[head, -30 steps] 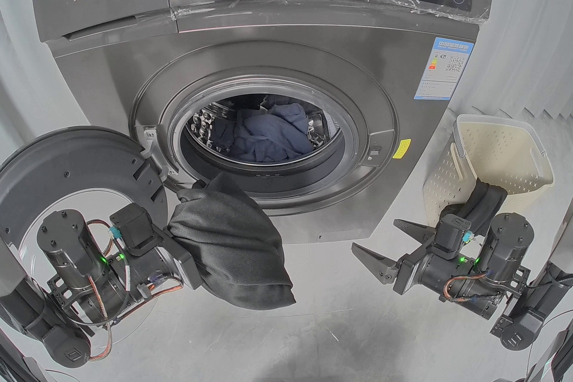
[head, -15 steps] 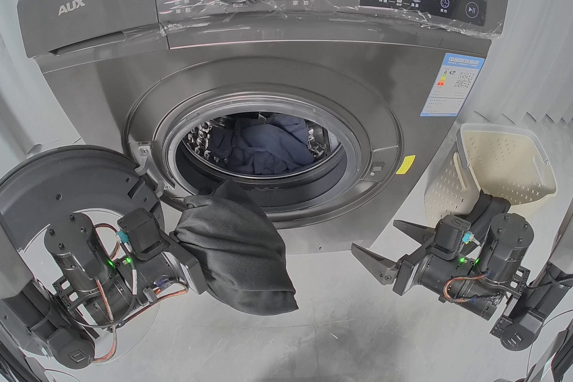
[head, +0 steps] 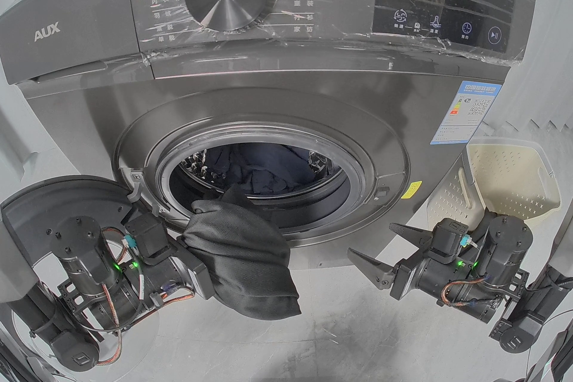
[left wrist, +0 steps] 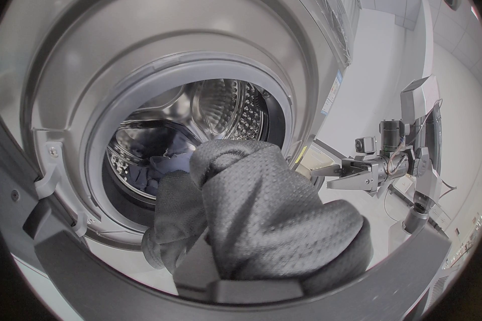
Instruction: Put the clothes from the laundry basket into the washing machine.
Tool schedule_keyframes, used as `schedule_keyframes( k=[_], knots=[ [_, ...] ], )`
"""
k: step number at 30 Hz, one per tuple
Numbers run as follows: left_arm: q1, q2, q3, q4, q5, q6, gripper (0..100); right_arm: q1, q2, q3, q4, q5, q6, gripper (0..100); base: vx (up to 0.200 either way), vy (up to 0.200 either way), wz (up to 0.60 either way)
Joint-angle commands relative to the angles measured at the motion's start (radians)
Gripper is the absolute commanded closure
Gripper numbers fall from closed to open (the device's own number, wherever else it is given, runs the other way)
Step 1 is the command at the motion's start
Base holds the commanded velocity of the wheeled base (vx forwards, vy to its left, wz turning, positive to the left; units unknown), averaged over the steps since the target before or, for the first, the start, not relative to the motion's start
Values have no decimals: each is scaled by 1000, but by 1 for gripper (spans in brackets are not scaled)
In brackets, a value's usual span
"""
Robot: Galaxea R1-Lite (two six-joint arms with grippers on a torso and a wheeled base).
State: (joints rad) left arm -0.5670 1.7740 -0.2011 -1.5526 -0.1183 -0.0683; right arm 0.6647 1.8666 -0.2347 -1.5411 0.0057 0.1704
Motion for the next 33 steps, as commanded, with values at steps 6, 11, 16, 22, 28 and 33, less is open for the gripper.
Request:
schedule_keyframes(
  k=[6,11,16,22,28,33],
  knots=[
    [-94,54,-37,2,45,-15,100,55,-18,25,1,-1,0,0,0,0,0],
    [-76,216,-184,2,54,-33,100,127,-26,72,-1,-1,0,0,0,0,0],
    [-37,277,-305,2,54,-47,100,151,-27,72,-1,-4,0,0,0,0,0],
    [3,370,-439,3,57,-62,100,158,-27,71,-1,-4,1,0,0,0,0],
    [52,489,-607,3,55,-64,100,167,-26,71,-1,-6,1,0,0,0,0],
    [56,536,-719,26,55,-67,100,167,-21,69,-1,-6,1,0,0,0,0]
  ],
)
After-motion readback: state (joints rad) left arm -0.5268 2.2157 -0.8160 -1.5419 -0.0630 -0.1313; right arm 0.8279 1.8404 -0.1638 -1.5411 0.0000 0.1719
